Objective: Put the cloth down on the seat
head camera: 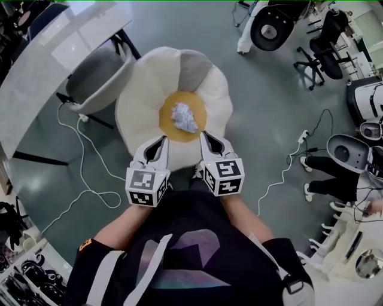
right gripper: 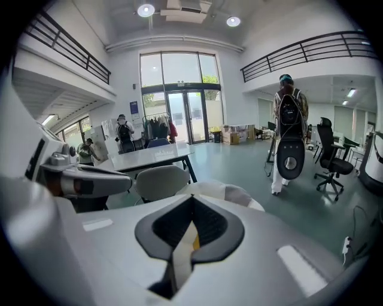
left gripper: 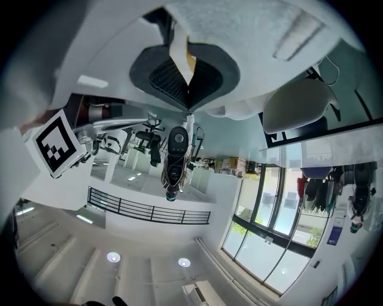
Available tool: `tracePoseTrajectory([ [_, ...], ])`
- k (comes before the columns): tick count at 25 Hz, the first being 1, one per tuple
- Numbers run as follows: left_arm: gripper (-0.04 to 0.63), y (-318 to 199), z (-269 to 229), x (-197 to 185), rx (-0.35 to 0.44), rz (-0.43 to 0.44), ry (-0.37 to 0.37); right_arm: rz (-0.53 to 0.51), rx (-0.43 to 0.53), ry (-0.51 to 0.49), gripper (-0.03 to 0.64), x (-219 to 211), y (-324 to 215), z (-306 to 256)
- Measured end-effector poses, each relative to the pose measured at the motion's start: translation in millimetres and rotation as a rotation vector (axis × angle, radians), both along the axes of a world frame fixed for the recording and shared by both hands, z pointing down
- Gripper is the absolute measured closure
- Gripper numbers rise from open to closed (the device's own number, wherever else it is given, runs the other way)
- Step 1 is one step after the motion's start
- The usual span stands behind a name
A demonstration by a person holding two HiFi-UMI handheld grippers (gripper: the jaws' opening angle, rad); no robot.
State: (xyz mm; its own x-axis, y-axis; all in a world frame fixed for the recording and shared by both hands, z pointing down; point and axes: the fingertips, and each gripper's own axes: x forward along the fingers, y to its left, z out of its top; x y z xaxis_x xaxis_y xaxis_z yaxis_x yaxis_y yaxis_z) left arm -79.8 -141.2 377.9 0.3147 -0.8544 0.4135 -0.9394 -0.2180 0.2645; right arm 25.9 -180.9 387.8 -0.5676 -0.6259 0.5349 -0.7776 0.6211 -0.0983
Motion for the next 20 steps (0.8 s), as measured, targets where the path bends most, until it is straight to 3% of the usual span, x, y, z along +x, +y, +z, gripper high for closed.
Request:
tracePoseTrajectory([
  [7,0.597,22,-34,5,0.060,-0.042,-0.016,-0.070,0.026,-0.066,0.617,-3,43,-36],
  [14,0.597,35,-58,65,0.103,-0.094,-0.012,-0.124,0.085,-0.062,0.617,50,53,-56],
  [20,0.597,55,-71,119,0.123,-0.134,-0.064,-0.158,0.085,-0.105,0.617,105,70,-65],
])
